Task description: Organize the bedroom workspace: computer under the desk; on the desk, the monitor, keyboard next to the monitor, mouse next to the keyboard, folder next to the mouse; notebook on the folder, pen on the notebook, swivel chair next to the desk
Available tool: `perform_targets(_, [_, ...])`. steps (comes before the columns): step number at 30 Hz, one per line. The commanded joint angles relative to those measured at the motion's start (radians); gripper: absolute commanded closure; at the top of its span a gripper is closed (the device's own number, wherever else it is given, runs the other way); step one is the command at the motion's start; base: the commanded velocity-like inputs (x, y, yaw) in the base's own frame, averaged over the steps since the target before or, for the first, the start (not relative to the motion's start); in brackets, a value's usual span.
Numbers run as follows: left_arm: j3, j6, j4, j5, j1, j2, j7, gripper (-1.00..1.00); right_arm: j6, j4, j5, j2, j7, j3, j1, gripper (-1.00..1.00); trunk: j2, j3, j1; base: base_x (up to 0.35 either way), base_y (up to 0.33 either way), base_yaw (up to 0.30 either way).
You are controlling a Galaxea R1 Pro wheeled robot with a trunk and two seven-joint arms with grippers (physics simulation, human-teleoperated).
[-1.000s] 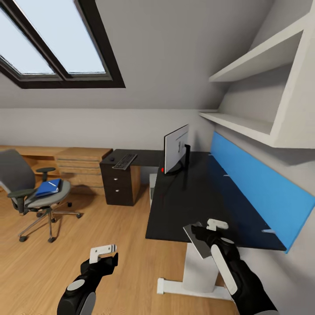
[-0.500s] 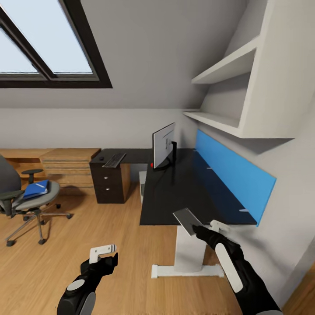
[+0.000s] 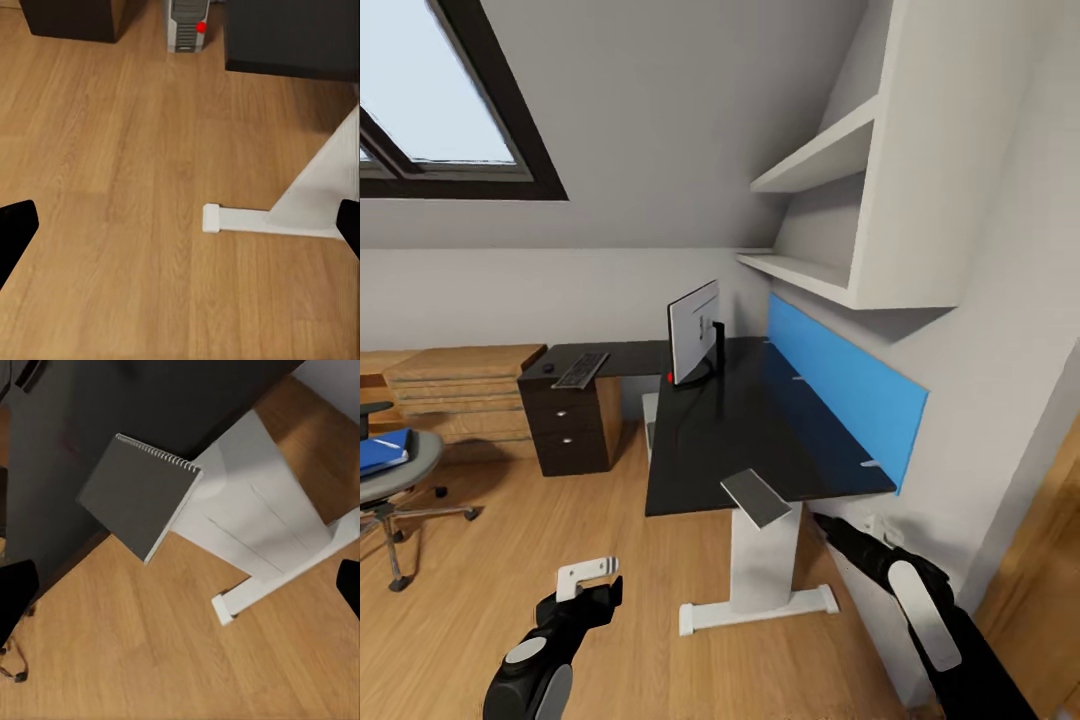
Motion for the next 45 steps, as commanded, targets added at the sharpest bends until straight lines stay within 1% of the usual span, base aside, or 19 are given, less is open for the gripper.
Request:
perform_targets(1, [0.000,0.003,-0.001,0.011,-0.001,0.000,0.009,-1.00,0.003,0.003,-0.037,-0.011,0.006,-0.002,0.001,-1.00,-0.008,-0.005,0.004,-0.003,0.002,-0.244])
perform_targets(3, [0.001,0.002,-0.001,0.011,-0.001,0.000,0.009,-1.00,0.004,0.016,-0.087,-0.034,0.040,-0.005,0.005,-1.00,-0.022,-0.011,0.012,-0.002,0.001,-0.190])
perform_targets(5, [0.002,0.000,-0.002,0.011,-0.001,0.000,0.010,-1.00,0.005,0.042,-0.165,-0.074,0.108,-0.008,0.009,-1.00,-0.036,-0.017,0.019,-0.001,0.001,-0.089])
perform_targets(7, [0.003,0.000,-0.005,0.011,-0.001,0.000,0.010,-1.00,0.004,0.053,-0.200,-0.090,0.137,-0.009,0.011,-1.00,-0.050,-0.023,0.027,-0.001,0.000,-0.045])
perform_targets(10, [0.004,-0.001,-0.011,0.011,-0.001,0.000,0.011,-1.00,-0.001,0.067,-0.221,-0.099,0.154,-0.009,0.012,-1.00,-0.071,-0.033,0.039,0.000,0.000,-0.022])
perform_targets(12, [0.005,-0.001,-0.013,0.011,-0.001,0.000,0.011,-1.00,-0.003,0.080,-0.226,-0.101,0.158,-0.010,0.012,-1.00,-0.085,-0.039,0.046,0.000,0.000,-0.010])
perform_targets(13, [0.005,-0.001,-0.015,0.011,-0.001,0.000,0.011,-1.00,-0.005,0.110,-0.232,-0.102,0.163,-0.010,0.012,-1.00,-0.092,-0.042,0.050,0.000,0.000,-0.004])
perform_targets(19, [0.006,-0.001,-0.018,0.011,-0.001,0.001,0.012,-1.00,-0.006,0.137,-0.239,-0.100,0.178,-0.004,0.012,-1.00,-0.134,-0.061,0.073,0.000,0.000,-0.001])
perform_targets(25, [0.007,-0.001,-0.018,0.011,-0.001,0.001,0.012,-1.00,-0.005,0.157,-0.240,-0.087,0.281,-0.001,0.012,-1.00,-0.176,-0.080,0.096,0.000,0.000,0.000])
perform_targets(28, [0.007,-0.001,-0.018,0.011,-0.001,0.001,0.012,-1.00,-0.006,0.207,-0.239,-0.076,0.429,0.002,0.012,-1.00,-0.197,-0.089,0.108,0.000,0.000,0.000])
perform_targets(29, [0.007,-0.001,-0.018,0.011,-0.001,0.001,0.012,-1.00,-0.006,0.214,-0.238,-0.075,0.455,0.002,0.012,-1.00,-0.204,-0.092,0.111,0.000,0.000,0.000])
perform_targets(30, [0.007,-0.001,-0.018,0.011,-0.001,0.001,0.012,-1.00,-0.006,0.229,-0.237,-0.070,0.527,0.002,0.012,-1.00,-0.211,-0.095,0.115,0.000,0.000,0.000])
perform_targets(31, [0.006,-0.001,-0.018,0.011,-0.001,0.001,0.012,-1.00,-0.007,0.235,-0.237,-0.068,0.566,0.001,0.012,-1.00,-0.218,-0.099,0.119,0.000,0.000,0.000])
perform_targets(35, [0.006,-0.001,-0.018,0.011,-0.001,0.001,0.012,-1.00,-0.007,0.242,-0.237,-0.065,0.621,0.002,0.012,-1.00,-0.246,-0.111,0.134,0.000,0.000,0.000])
perform_targets(37, [0.006,-0.001,-0.018,0.011,-0.001,0.001,0.012,-1.00,-0.007,0.244,-0.236,-0.062,0.628,0.004,0.012,-1.00,-0.260,-0.117,0.142,0.000,0.000,0.000])
perform_targets(39, [0.005,-0.001,-0.018,0.011,-0.001,0.001,0.012,-1.00,-0.007,0.247,-0.235,-0.048,0.629,0.007,0.012,-1.00,-0.274,-0.124,0.150,0.000,0.000,0.000])
perform_targets(41, [0.005,-0.001,-0.018,0.011,-0.001,0.001,0.012,-1.00,-0.007,0.247,-0.237,-0.021,0.624,0.005,0.012,-1.00,-0.288,-0.130,0.157,0.000,0.000,0.000])
perform_targets(42, [0.005,-0.001,-0.018,0.011,-0.001,0.001,0.012,-1.00,-0.009,0.247,-0.237,0.002,0.623,-0.001,0.012,-1.00,-0.295,-0.133,0.161,0.000,0.000,0.000])
perform_targets(45, [0.005,-0.001,-0.018,0.011,-0.001,0.001,0.012,-1.00,-0.018,0.248,-0.238,0.033,0.619,-0.018,0.012,-1.00,-0.316,-0.142,0.173,0.000,0.000,0.000])
